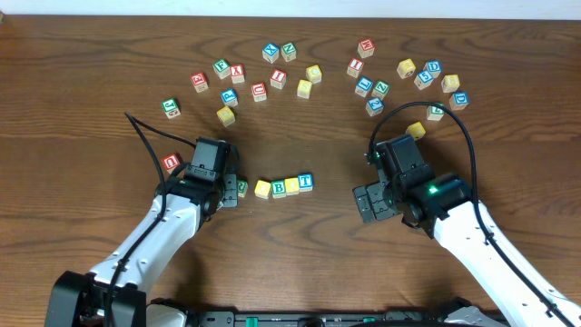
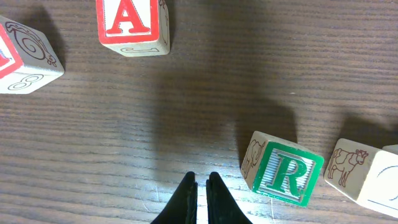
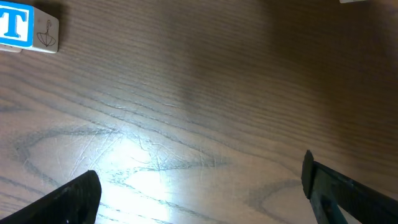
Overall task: Spell out ROBOT
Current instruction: 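Move the left gripper left and push the green R block rightward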
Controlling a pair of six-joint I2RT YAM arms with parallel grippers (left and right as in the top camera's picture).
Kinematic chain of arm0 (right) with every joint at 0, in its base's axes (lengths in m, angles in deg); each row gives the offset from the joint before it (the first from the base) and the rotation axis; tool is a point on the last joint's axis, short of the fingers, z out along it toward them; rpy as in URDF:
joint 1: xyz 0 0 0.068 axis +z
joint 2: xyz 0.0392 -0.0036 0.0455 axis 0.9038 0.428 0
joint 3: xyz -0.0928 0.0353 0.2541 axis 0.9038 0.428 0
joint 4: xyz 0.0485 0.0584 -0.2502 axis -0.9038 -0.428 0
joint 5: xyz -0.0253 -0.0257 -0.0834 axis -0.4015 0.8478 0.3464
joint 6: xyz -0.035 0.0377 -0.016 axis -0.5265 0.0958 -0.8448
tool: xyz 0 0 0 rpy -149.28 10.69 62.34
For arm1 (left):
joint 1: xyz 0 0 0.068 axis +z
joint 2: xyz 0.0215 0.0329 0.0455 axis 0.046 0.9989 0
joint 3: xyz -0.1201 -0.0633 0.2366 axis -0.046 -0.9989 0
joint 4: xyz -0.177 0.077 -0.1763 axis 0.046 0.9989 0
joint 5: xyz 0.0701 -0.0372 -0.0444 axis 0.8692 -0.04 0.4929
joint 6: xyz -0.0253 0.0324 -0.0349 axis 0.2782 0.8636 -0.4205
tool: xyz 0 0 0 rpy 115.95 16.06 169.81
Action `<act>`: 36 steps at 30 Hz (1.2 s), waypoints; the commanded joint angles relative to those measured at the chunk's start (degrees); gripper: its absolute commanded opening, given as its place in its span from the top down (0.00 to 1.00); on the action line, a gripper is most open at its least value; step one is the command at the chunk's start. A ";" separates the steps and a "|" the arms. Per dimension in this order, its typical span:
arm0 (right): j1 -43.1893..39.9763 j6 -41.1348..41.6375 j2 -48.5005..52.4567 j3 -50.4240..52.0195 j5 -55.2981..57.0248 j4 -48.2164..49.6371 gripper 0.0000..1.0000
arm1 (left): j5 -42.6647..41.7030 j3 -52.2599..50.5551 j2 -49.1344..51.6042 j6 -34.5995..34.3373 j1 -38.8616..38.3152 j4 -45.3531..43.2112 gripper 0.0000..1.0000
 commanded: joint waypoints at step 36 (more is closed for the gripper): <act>-0.04 0.66 0.28 0.37 0.59 0.07 0.01 | -0.28 -1.18 4.59 1.79 0.31 -2.01 0.92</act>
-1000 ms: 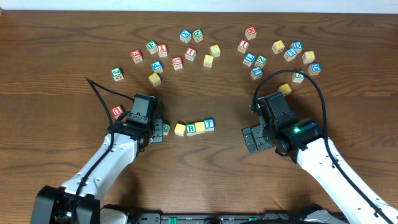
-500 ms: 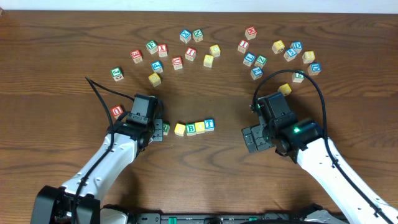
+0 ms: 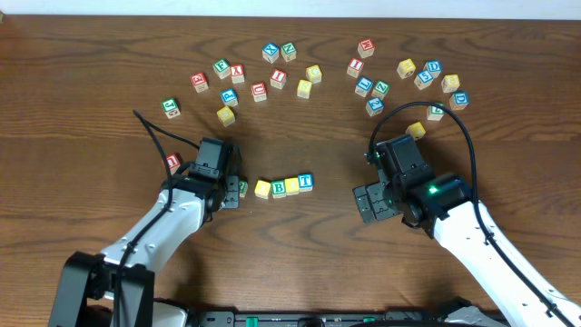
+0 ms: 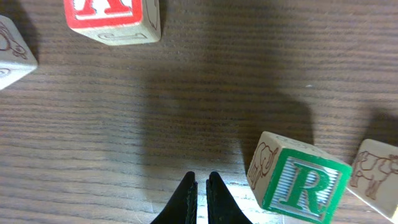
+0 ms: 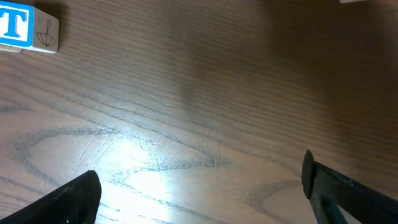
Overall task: Spell out ROBOT
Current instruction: 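Move the left gripper left and push the green R block rightward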
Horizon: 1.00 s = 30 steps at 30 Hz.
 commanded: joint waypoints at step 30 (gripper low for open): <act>-0.04 0.63 0.28 0.37 0.61 0.07 0.01 | -9.81 -0.96 0.26 1.31 0.11 -2.01 0.92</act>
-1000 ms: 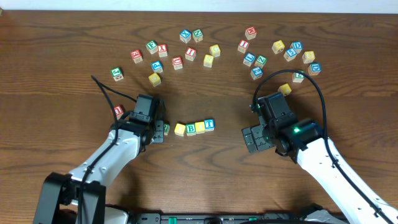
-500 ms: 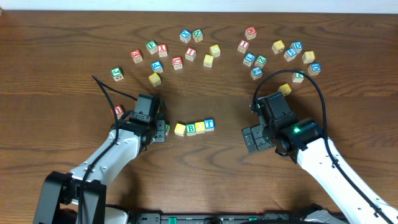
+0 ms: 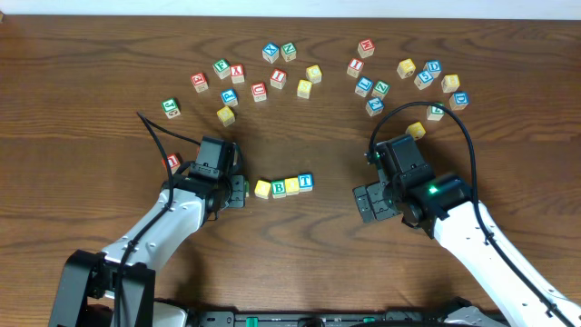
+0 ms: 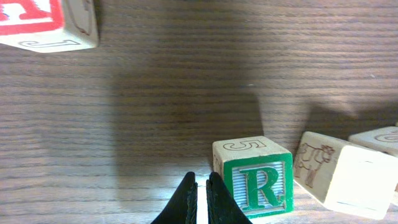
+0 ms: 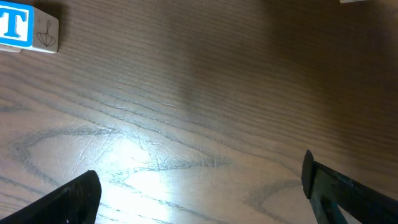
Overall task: Spell out ROBOT
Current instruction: 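Move the left gripper left and push the green R block rightward, then push the R block against the O with the left gripper tips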
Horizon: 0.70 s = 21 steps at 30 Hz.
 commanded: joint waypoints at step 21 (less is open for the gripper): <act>-0.04 0.66 0.28 0.37 0.59 0.07 0.01 | -2.16 -0.85 0.20 0.76 -1.75 -0.66 0.92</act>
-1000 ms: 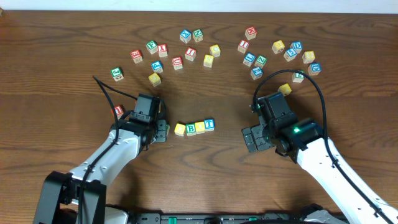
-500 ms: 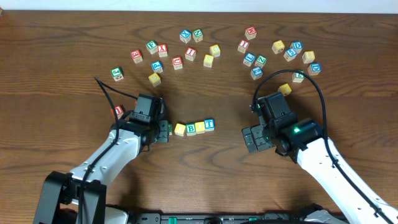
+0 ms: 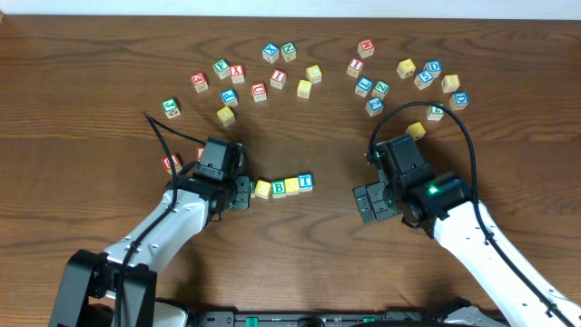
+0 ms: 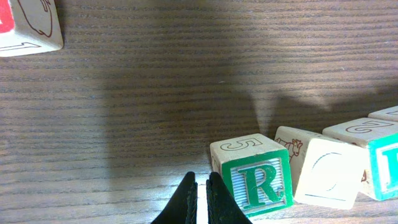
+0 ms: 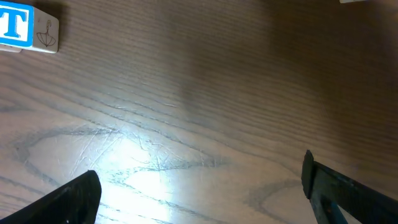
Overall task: Spell out ROBOT
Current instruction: 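Push the R block against the O with the left gripper tips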
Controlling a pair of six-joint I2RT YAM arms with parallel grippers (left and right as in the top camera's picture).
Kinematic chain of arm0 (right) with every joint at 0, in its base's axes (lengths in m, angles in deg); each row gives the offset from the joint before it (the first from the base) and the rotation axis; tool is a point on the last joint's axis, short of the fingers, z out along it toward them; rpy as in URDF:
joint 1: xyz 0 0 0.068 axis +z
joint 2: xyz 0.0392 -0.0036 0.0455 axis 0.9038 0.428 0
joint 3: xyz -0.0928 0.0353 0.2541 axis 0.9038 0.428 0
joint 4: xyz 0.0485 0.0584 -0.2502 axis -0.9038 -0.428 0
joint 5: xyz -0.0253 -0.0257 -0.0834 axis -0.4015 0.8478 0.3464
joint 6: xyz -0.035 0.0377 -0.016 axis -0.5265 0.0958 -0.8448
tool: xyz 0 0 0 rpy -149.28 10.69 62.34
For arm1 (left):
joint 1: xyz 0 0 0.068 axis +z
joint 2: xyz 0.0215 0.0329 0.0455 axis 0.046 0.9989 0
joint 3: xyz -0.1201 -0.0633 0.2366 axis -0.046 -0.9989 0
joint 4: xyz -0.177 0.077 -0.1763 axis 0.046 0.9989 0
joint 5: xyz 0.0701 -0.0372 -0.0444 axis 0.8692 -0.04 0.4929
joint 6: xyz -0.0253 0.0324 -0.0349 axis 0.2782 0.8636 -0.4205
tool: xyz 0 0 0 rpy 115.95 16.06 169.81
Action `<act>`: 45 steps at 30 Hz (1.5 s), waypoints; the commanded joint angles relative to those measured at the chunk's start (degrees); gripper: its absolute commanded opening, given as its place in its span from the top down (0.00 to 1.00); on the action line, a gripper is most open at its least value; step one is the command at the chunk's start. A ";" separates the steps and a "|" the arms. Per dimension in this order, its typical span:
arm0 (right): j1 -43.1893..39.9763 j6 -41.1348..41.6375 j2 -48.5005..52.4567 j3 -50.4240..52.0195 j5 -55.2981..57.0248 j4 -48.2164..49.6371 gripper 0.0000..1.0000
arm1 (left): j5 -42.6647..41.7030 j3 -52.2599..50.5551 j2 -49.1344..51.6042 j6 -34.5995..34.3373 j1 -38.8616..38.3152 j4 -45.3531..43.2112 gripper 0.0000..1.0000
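On the wooden table a row of blocks runs left to right: green R block (image 4: 255, 183), yellow O block (image 4: 323, 171), green B block (image 3: 278, 187), another yellow block (image 3: 291, 185) and blue T block (image 3: 305, 181). The R stands upright and squared, its right side close against the O. My left gripper (image 4: 202, 182) is shut and empty, its tips down at the table against the R's left side. Right of the row, my right gripper (image 5: 199, 186) hangs wide open over bare wood. The T block (image 5: 15, 25) shows at the top left of its view.
Several loose letter blocks lie scattered along the back of the table (image 3: 272, 77), with another cluster at the back right (image 3: 408, 77). A red block (image 3: 171, 163) lies left of my left arm. Another red block (image 4: 25, 25) sits beyond the left fingers.
My shut left gripper has shifted right with the R block beside it. The small gap between the R and the yellow O has closed. The right arm is unchanged.
At first the R block lay turned at an angle, apart from the O-B-O-T row, with my shut left gripper to its left. It stayed angled a moment later. Then it stood squared near the O, and now it is against the row. The right gripper stayed open and still.
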 commanded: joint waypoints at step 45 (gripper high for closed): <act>-0.04 0.66 0.28 0.37 0.59 0.07 0.01 | -0.92 -0.85 0.20 1.38 -3.30 -1.62 0.92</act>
